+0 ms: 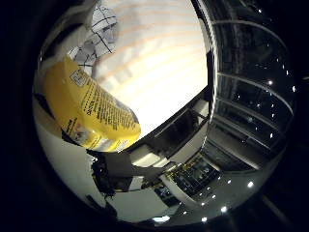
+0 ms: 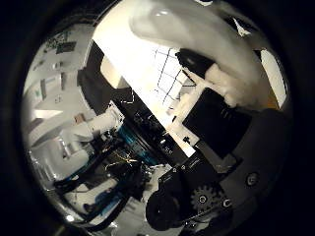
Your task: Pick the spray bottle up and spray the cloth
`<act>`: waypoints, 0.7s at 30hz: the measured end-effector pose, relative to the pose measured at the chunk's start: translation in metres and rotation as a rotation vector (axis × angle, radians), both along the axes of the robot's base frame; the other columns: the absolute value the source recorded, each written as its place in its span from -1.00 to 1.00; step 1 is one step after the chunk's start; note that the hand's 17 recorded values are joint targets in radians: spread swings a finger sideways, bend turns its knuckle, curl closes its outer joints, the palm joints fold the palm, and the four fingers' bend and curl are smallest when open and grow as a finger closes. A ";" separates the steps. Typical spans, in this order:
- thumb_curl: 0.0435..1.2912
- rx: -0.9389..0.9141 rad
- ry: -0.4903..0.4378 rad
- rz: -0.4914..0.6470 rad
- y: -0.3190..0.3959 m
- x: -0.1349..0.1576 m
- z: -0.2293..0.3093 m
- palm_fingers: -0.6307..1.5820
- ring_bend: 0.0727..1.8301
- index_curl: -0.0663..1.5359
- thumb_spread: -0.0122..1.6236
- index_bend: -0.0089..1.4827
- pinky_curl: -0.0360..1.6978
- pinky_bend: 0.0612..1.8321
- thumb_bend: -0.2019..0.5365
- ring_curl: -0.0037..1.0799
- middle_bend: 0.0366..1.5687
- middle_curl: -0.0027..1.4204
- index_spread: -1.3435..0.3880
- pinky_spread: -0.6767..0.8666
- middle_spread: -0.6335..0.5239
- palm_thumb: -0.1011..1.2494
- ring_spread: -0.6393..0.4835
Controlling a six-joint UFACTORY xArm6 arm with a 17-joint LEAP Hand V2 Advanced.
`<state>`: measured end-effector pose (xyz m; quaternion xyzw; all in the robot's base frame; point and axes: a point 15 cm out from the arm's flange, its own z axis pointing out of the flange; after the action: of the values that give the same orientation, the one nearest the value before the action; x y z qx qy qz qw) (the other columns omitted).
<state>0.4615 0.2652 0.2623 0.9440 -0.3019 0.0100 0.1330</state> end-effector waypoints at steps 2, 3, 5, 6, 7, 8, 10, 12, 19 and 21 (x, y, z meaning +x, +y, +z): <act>0.27 -0.002 0.002 0.000 0.000 0.000 -0.002 0.63 0.59 -0.02 0.10 0.64 0.72 0.07 -0.49 0.22 0.77 -0.10 0.35 -0.29 -0.07 0.72 -0.18; 0.27 -0.003 0.004 -0.002 -0.001 0.000 -0.003 0.63 0.59 -0.02 0.10 0.64 0.72 0.07 -0.49 0.22 0.77 -0.10 0.35 -0.29 -0.07 0.72 -0.18; 0.26 -0.004 0.008 -0.005 -0.001 0.000 -0.005 0.63 0.59 -0.02 0.10 0.63 0.72 0.07 -0.50 0.22 0.77 -0.10 0.35 -0.29 -0.07 0.71 -0.18; 0.26 0.000 0.012 -0.006 0.000 -0.001 -0.006 0.63 0.59 -0.02 0.10 0.63 0.72 0.07 -0.50 0.22 0.77 -0.10 0.35 -0.29 -0.07 0.71 -0.18; 0.26 0.003 0.013 -0.008 0.001 -0.001 -0.006 0.63 0.59 -0.02 0.10 0.63 0.72 0.07 -0.49 0.22 0.77 -0.10 0.34 -0.29 -0.07 0.71 -0.18; 0.26 0.008 0.014 -0.009 0.002 -0.001 -0.006 0.62 0.59 -0.02 0.10 0.63 0.72 0.07 -0.49 0.22 0.77 -0.10 0.34 -0.29 -0.07 0.71 -0.18; 0.25 0.019 0.010 -0.013 0.004 -0.001 -0.004 0.62 0.58 -0.02 0.10 0.64 0.73 0.07 -0.49 0.23 0.77 -0.10 0.34 -0.29 -0.07 0.71 -0.18; 0.25 0.052 0.018 -0.025 0.010 -0.003 -0.002 0.62 0.58 -0.02 0.10 0.64 0.73 0.07 -0.49 0.23 0.77 -0.10 0.34 -0.29 -0.07 0.71 -0.18; 0.24 0.306 -0.002 -0.092 0.049 0.001 0.031 0.62 0.58 -0.02 0.11 0.63 0.74 0.07 -0.49 0.24 0.78 -0.10 0.35 -0.29 -0.07 0.71 -0.19; 0.24 0.385 -0.006 -0.113 0.063 0.002 0.042 0.62 0.57 -0.02 0.11 0.63 0.75 0.07 -0.49 0.25 0.78 -0.10 0.35 -0.29 -0.07 0.71 -0.19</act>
<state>0.4639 0.3278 0.3046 0.9336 -0.3509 -0.0527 -0.0504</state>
